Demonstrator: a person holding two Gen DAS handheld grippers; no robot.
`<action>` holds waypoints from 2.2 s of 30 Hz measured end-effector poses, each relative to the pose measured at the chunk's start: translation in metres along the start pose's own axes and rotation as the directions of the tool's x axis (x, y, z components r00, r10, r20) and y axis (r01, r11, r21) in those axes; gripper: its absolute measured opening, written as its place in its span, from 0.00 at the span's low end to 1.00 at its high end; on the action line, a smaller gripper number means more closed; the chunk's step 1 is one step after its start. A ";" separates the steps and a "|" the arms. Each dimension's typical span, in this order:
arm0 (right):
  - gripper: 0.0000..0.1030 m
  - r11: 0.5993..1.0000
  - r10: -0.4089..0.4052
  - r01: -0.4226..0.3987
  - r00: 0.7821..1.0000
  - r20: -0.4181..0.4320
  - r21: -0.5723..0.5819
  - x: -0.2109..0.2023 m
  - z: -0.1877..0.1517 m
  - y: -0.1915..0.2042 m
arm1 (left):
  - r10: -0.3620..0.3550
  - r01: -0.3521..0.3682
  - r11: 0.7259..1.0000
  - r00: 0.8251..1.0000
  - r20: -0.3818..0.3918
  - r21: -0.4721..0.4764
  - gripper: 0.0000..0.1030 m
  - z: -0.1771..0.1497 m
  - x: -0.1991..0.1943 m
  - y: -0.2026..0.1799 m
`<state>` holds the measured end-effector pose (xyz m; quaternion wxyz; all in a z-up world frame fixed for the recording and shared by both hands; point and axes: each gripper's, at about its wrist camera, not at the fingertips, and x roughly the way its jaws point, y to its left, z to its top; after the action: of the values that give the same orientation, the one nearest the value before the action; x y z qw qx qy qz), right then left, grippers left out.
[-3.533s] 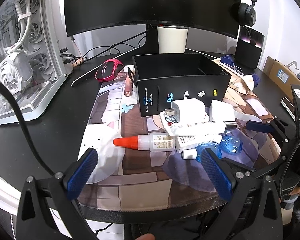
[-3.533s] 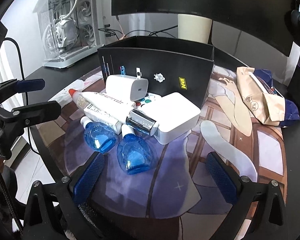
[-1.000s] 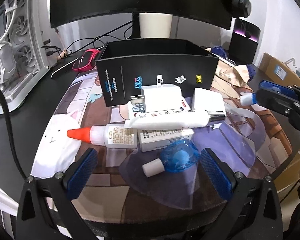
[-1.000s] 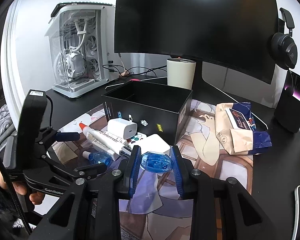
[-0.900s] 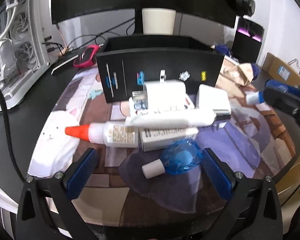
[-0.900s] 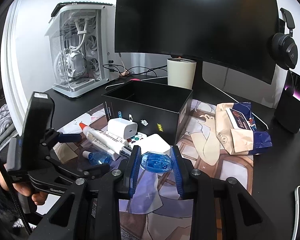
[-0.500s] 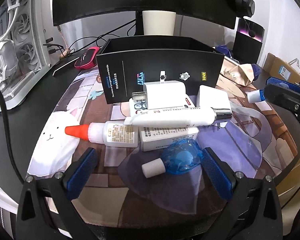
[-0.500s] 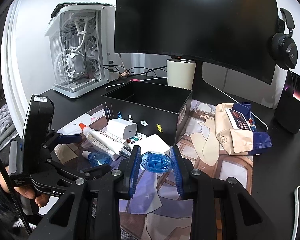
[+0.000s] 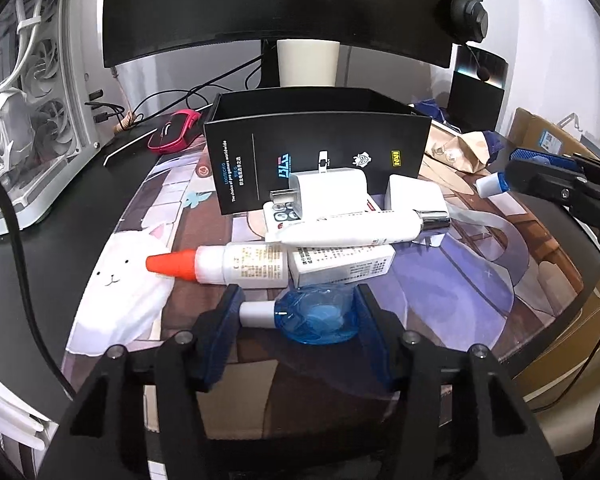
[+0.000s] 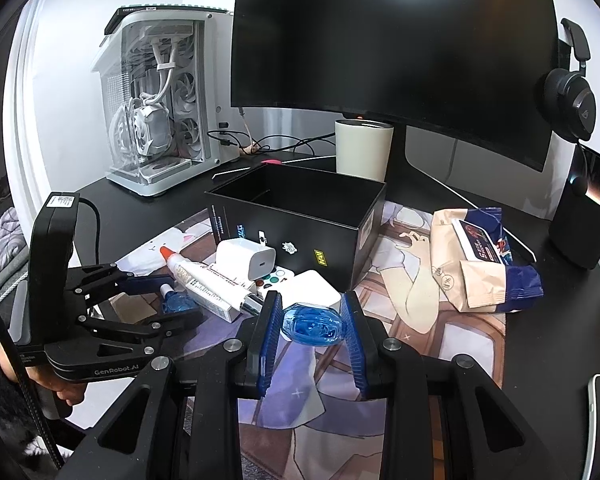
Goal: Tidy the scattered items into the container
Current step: 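Lift the blue bottle with the right gripper while the left gripper grasps the other blue bottle, then carry both blue bottles over the black box and lower them inside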
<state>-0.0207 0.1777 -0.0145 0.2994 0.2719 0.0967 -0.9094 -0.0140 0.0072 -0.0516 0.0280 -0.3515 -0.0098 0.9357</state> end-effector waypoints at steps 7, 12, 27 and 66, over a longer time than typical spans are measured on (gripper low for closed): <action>0.30 1.000 0.002 -0.002 1.000 -0.002 -0.005 0.001 0.000 0.002 | -0.008 0.008 1.000 1.000 -0.008 0.006 0.54 0.001 -0.001 0.001; 0.30 1.000 0.003 -0.003 1.000 -0.001 -0.005 0.001 0.000 0.003 | -0.007 0.007 1.000 1.000 0.002 0.004 0.54 0.003 -0.006 0.003; 0.30 1.000 0.003 -0.003 1.000 0.020 -0.018 -0.007 0.003 0.005 | -0.013 0.013 1.000 0.999 0.045 -0.002 0.54 0.015 -0.025 0.012; 0.30 0.999 0.021 -0.018 0.997 0.074 -0.042 0.010 0.089 -0.005 | -0.038 0.037 0.999 0.985 0.170 0.009 0.54 0.114 -0.028 0.027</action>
<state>-0.0696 0.1461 0.0543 0.3174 0.2328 0.1016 -0.9137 -0.0694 -0.0213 0.0514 0.0457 -0.2700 -0.0159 0.9616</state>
